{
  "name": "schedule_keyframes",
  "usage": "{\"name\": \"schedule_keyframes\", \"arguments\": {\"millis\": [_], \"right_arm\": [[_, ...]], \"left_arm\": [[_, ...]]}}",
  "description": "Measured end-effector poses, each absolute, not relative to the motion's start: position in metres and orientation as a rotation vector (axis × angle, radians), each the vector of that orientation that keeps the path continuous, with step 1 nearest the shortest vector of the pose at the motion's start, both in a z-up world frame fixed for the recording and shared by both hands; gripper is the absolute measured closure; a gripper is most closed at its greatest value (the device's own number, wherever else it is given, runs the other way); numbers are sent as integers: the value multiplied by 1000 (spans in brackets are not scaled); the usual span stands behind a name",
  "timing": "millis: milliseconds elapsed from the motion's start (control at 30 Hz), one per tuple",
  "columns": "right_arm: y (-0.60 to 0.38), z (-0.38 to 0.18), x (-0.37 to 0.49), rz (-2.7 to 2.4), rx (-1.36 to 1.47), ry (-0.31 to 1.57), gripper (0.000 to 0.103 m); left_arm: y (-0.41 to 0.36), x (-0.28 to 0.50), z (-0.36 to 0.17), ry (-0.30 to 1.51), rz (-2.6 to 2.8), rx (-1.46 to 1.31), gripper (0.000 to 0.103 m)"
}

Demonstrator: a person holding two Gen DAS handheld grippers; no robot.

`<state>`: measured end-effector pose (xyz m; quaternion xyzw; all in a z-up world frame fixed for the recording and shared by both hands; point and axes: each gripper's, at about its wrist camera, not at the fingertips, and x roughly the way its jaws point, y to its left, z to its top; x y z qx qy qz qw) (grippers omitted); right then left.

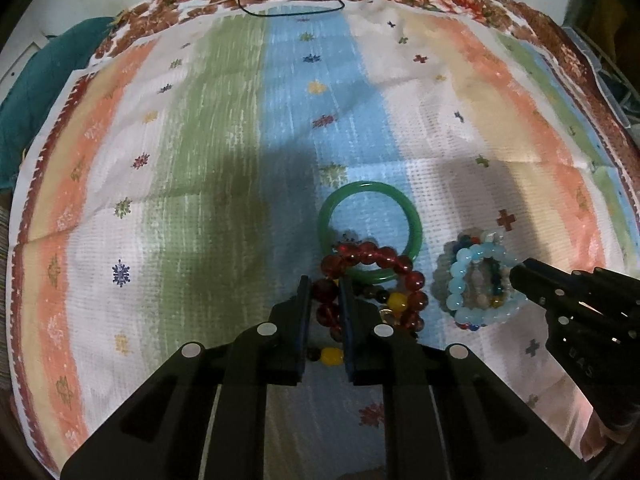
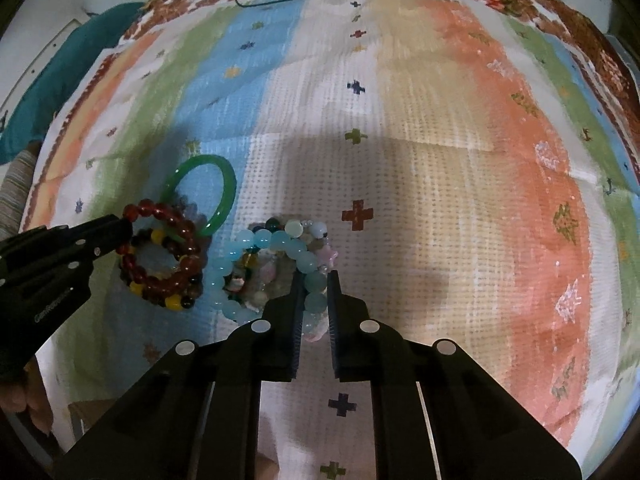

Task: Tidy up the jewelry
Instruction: 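Grasp the dark red bead bracelet with the left tool while the right tool grasps the light blue bracelet, then lift and carry both held bracelets back toward the silver tin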

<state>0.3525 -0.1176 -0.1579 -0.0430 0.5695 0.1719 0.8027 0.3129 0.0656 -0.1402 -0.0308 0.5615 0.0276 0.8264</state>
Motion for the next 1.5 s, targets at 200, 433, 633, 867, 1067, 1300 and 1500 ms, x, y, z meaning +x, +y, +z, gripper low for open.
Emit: {"name": "schedule_keyframes", "arguments": {"millis": [200, 433, 633, 867, 1067, 1300, 1500], "right_arm": [[-118, -146, 345, 382, -91, 1198, 91], [-123, -127, 336, 386, -81, 1164, 91], [-128, -120, 330, 384, -80, 1145, 91], [-132, -106, 317, 392, -65, 1121, 91], [-138, -94, 305, 382, -77, 1092, 91], [-146, -83, 295, 385, -69, 1064, 91], [-146, -78, 285, 396, -72, 1051, 91]], "left_arm": [[61, 306, -130, 1179, 42, -68, 90], [58, 297, -110, 1143, 28, -74, 90], [58, 290, -101, 1129, 32, -64, 90], [63, 279, -90, 1114, 32, -99, 90], [61, 267, -85, 1107, 37, -89, 90], [66, 252, -80, 1106, 41, -106, 90], [68, 235, -70, 1084, 36, -116, 90]]}}
